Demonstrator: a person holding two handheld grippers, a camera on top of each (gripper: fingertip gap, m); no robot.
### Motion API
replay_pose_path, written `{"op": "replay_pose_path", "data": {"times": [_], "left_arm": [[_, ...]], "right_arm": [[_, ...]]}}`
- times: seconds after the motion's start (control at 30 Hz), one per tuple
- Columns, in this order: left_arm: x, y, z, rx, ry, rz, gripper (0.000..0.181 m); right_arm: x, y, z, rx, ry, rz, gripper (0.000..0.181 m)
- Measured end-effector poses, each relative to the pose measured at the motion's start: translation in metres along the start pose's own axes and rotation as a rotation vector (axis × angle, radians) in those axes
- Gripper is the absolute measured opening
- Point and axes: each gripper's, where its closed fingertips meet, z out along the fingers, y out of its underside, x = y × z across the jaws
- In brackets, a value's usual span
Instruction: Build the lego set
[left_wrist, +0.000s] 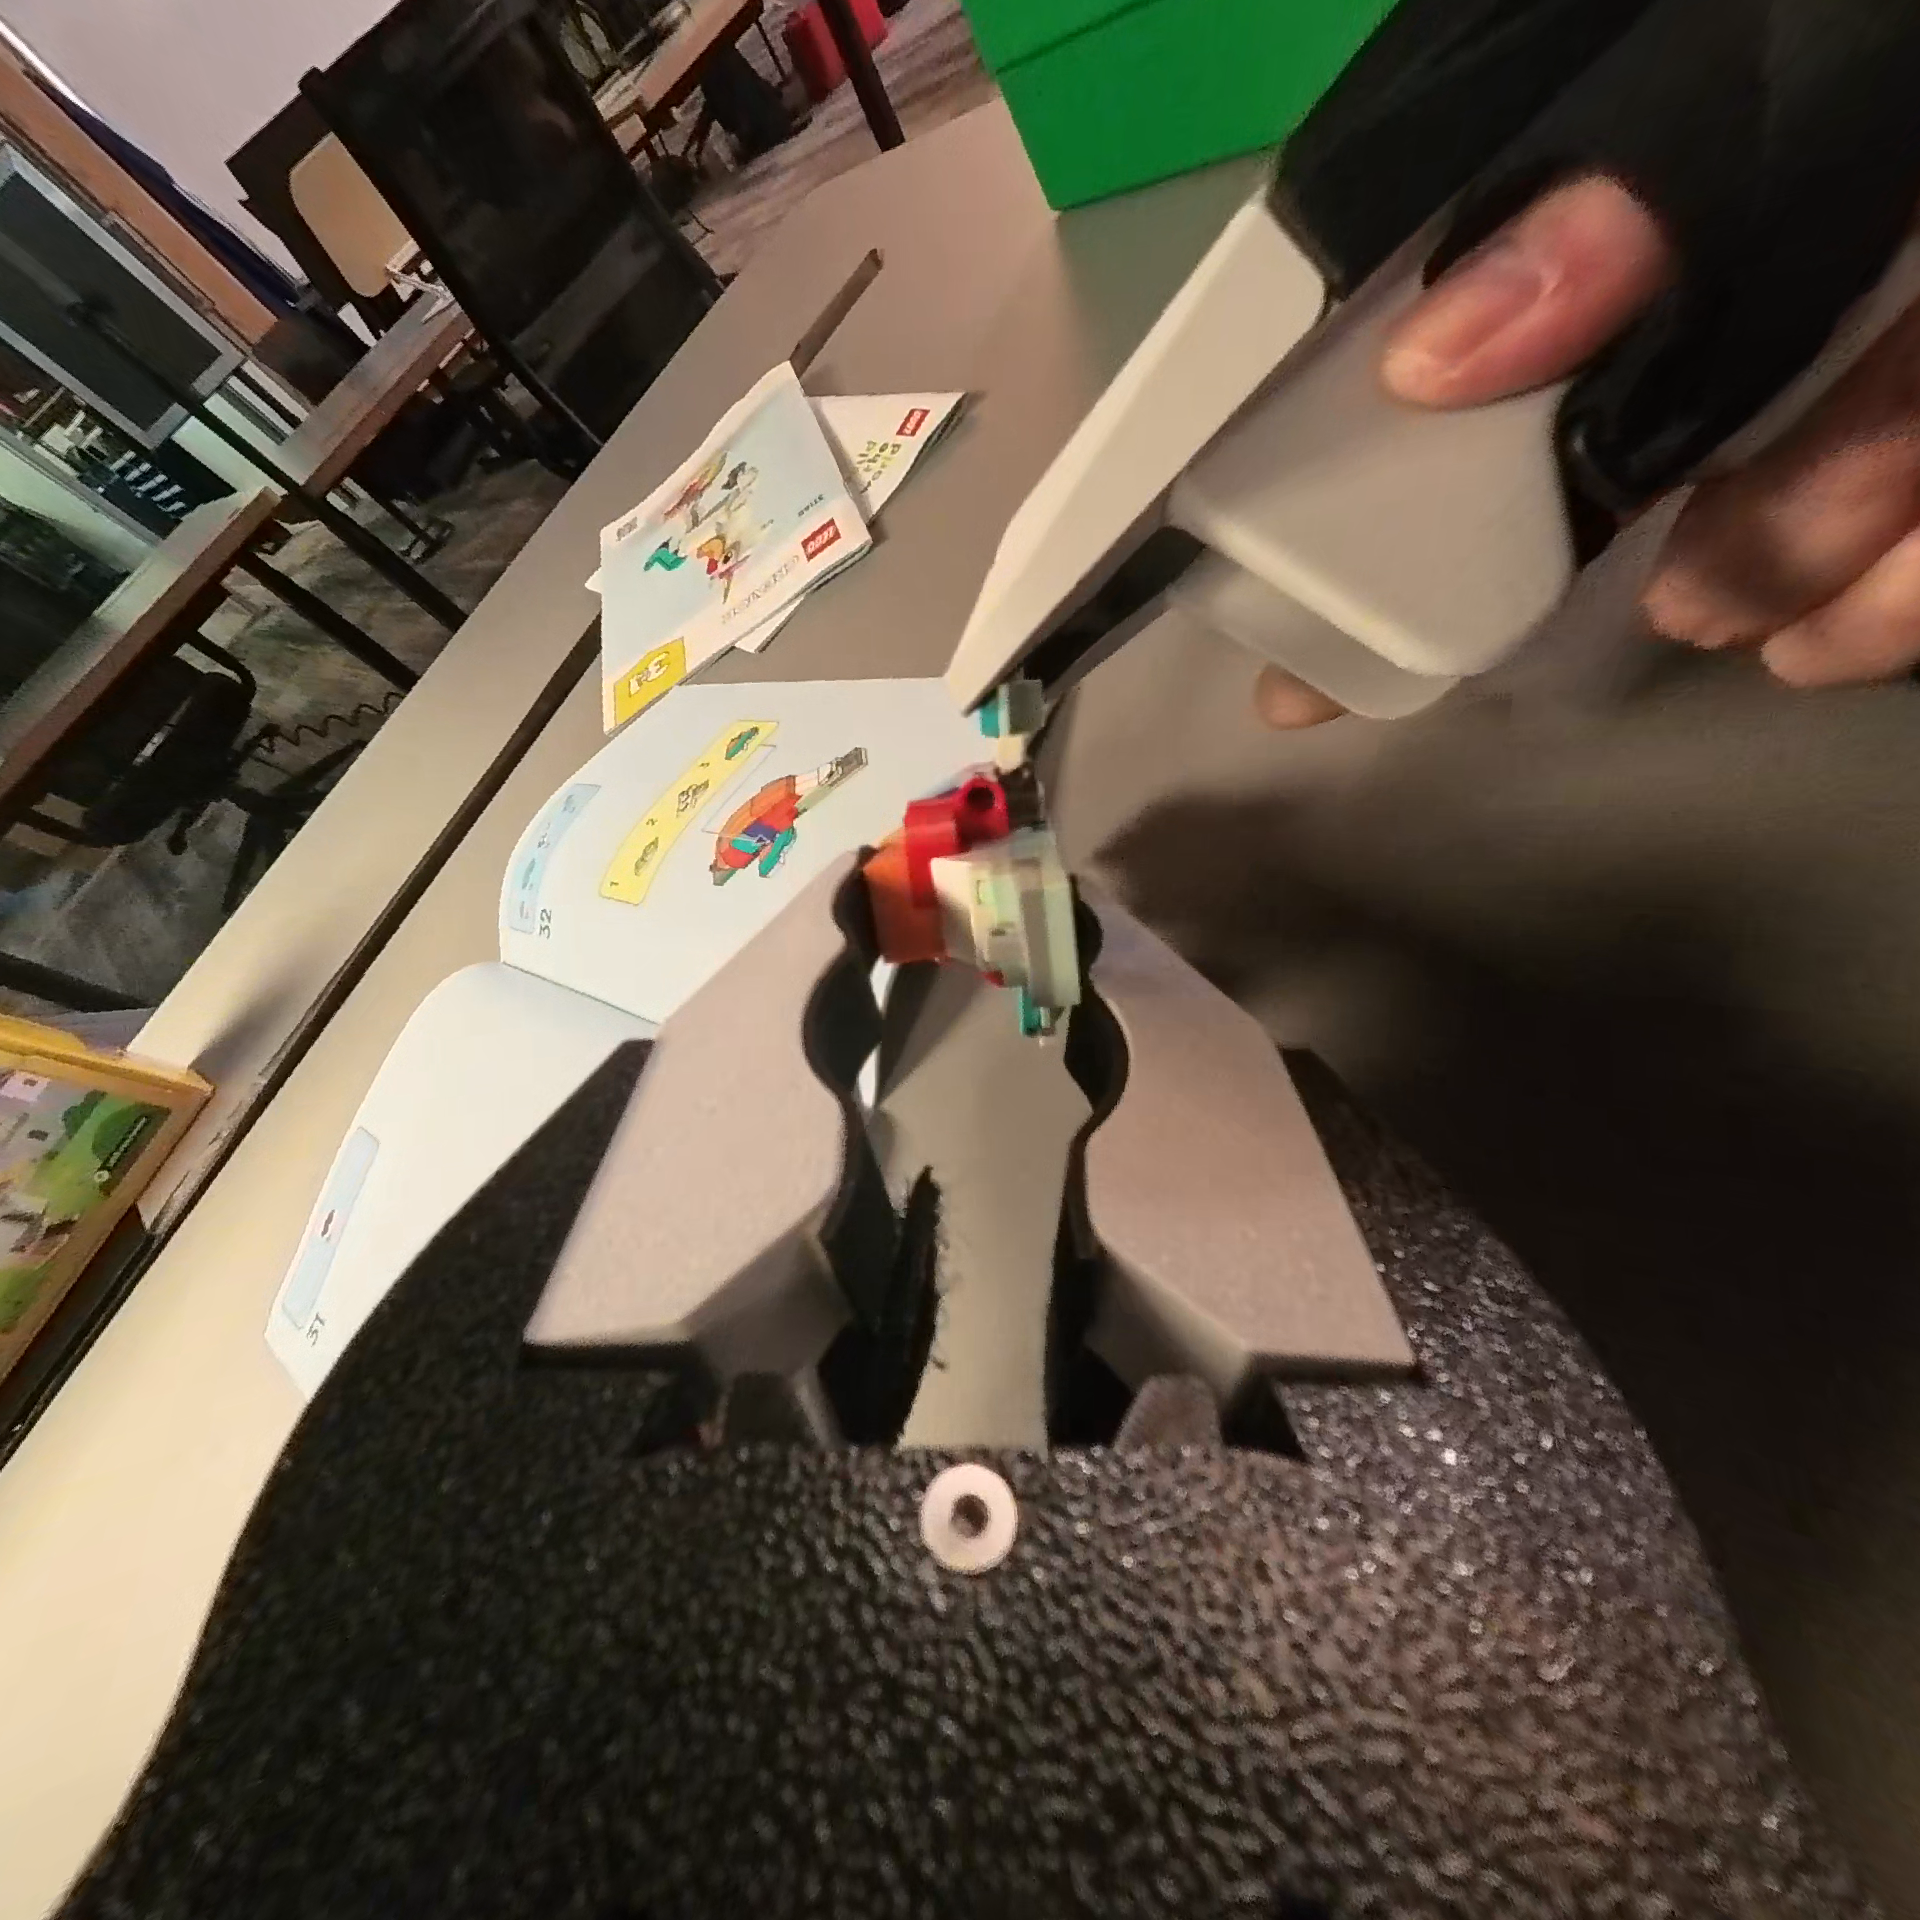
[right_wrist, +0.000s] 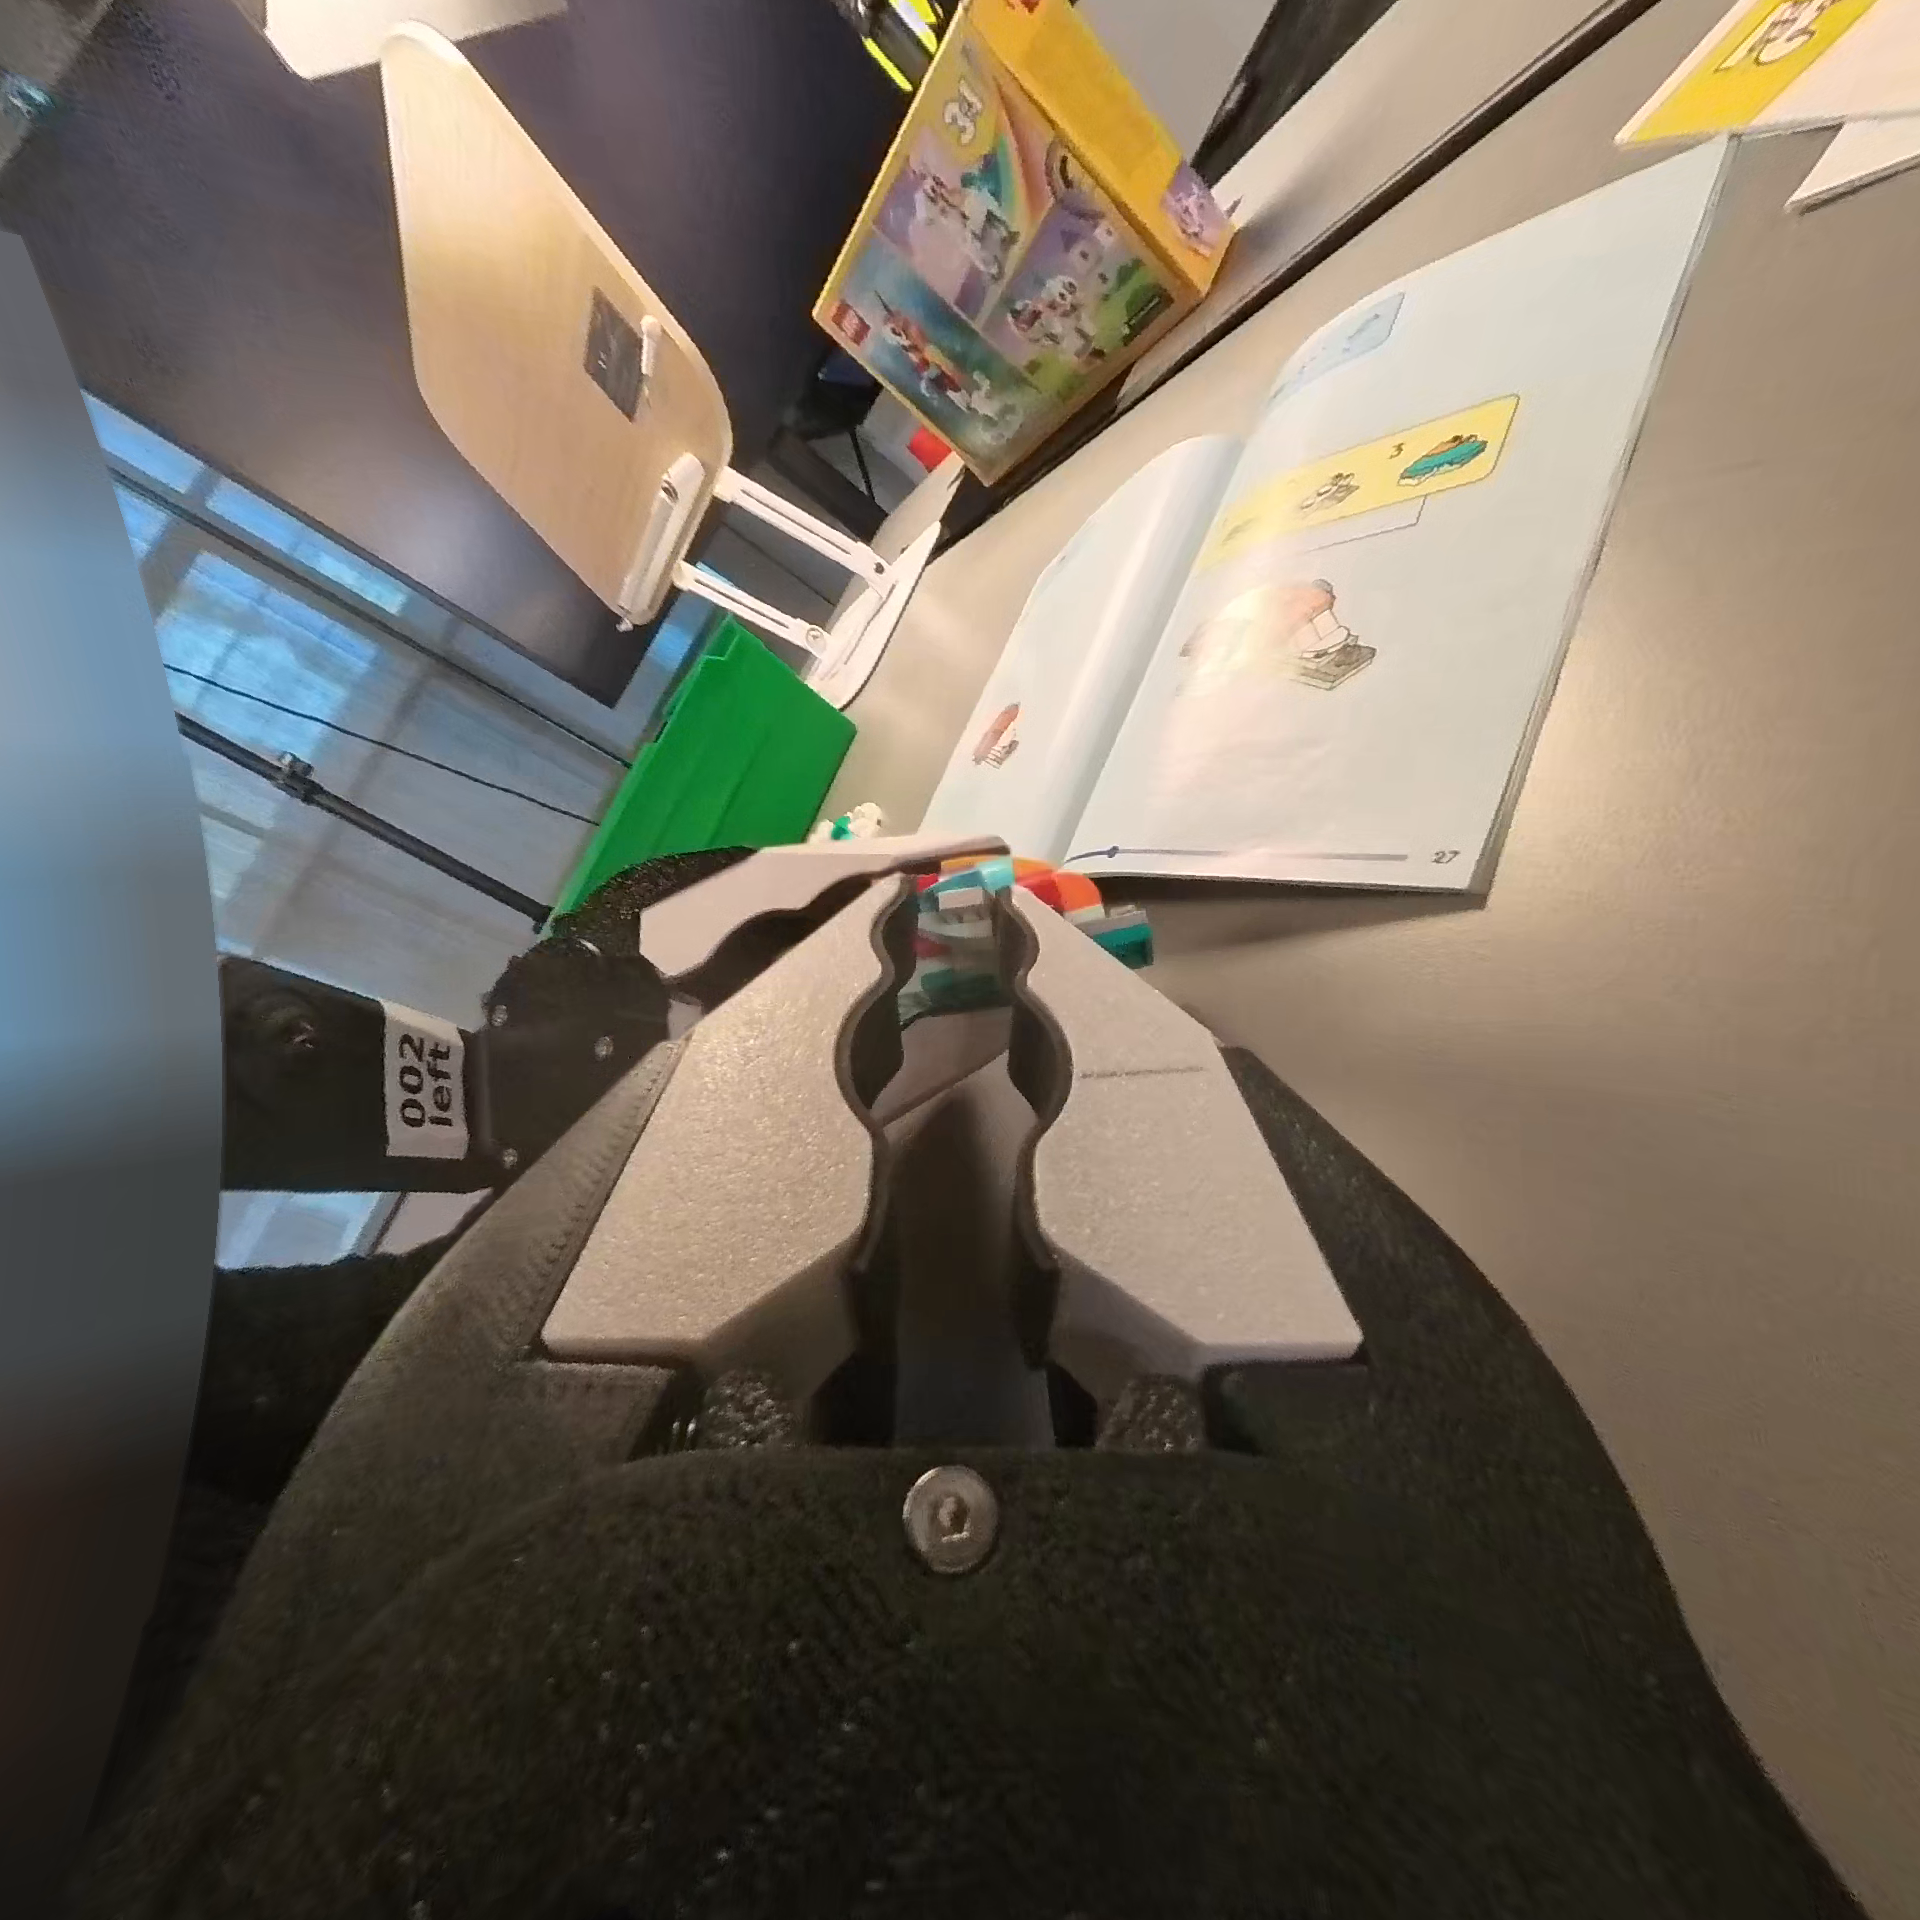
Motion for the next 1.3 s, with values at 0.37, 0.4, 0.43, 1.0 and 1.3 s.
{"op": "replay_pose_path", "data": {"times": [0.37, 0.4, 0.43, 1.0, 1.3], "left_arm": [[0.001, 0.005, 0.002, -0.035, 0.016, 0.003, 0.031], [0.001, 0.005, 0.002, -0.036, 0.016, 0.001, 0.031], [0.001, 0.005, 0.002, -0.036, 0.016, 0.0, 0.031], [-0.004, -0.005, -0.002, 0.029, -0.021, -0.035, 0.03], [-0.008, -0.026, -0.016, 0.203, -0.053, -0.025, 0.03]], "right_arm": [[0.007, 0.004, 0.004, -0.058, 0.011, 0.051, 0.014], [0.007, 0.005, 0.004, -0.057, 0.012, 0.045, 0.014], [0.007, 0.005, 0.004, -0.058, 0.013, 0.042, 0.014], [0.001, 0.0, 0.006, -0.004, 0.018, -0.036, 0.013], [-0.018, -0.011, -0.004, 0.055, -0.294, 0.327, 0.013]]}}
